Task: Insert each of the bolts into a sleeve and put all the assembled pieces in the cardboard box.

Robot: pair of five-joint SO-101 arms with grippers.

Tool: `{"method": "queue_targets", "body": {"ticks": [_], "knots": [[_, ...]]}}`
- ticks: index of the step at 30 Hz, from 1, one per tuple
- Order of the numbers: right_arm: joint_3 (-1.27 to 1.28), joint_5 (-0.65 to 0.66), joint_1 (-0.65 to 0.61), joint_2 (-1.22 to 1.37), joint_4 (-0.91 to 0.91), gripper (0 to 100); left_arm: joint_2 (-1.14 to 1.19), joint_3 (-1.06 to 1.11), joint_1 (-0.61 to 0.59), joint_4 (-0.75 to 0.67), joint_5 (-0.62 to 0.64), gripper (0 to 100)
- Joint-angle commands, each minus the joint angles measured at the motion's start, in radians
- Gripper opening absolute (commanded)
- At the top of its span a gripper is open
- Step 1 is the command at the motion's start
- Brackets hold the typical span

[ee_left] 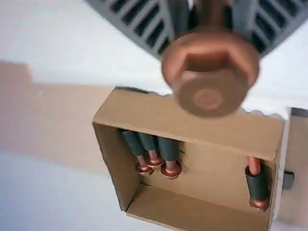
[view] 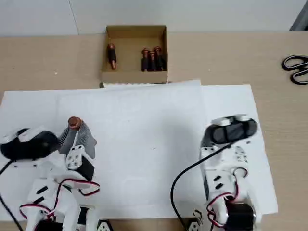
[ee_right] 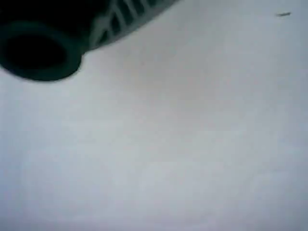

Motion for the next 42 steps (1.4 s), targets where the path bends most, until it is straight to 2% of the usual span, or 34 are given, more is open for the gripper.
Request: {"method": "queue_targets", "body": {"ticks": [1, 7, 10, 14, 23, 28, 34, 39, 42], "knots": [[0.054, -0.009, -0.076, -0.015, -0.125, 0.3, -0.009, 0.028, -0.003, -0.029, 0.046, 1], [0.17, -0.003, -0.222, -0.015, -0.331, 0.3, -0.011, 0.097, 0.003, -0.195, 0.123, 1], [0.212, -0.002, -0.297, -0.015, -0.384, 0.3, -0.011, 0.143, 0.005, -0.316, 0.124, 1], [0.232, -0.002, -0.397, -0.015, -0.409, 0.3, -0.011, 0.168, 0.011, -0.399, 0.124, 1], [0.233, 0.0, -0.561, -0.015, -0.406, 0.3, -0.011, 0.154, 0.207, -0.422, 0.181, 1], [0.232, 0.0, -0.624, -0.015, -0.406, 0.3, -0.009, 0.154, 0.259, -0.419, 0.183, 1], [0.23, 0.0, -0.665, -0.015, -0.407, 0.3, -0.008, 0.156, 0.269, -0.417, 0.183, 1], [0.226, 0.038, -0.665, -0.015, -0.409, 0.3, -0.008, 0.156, 0.368, -0.373, 0.183, 1], [0.227, 0.057, -0.665, -0.015, -0.455, 0.3, -0.006, 0.156, 0.381, -0.347, 0.183, 1]]}}
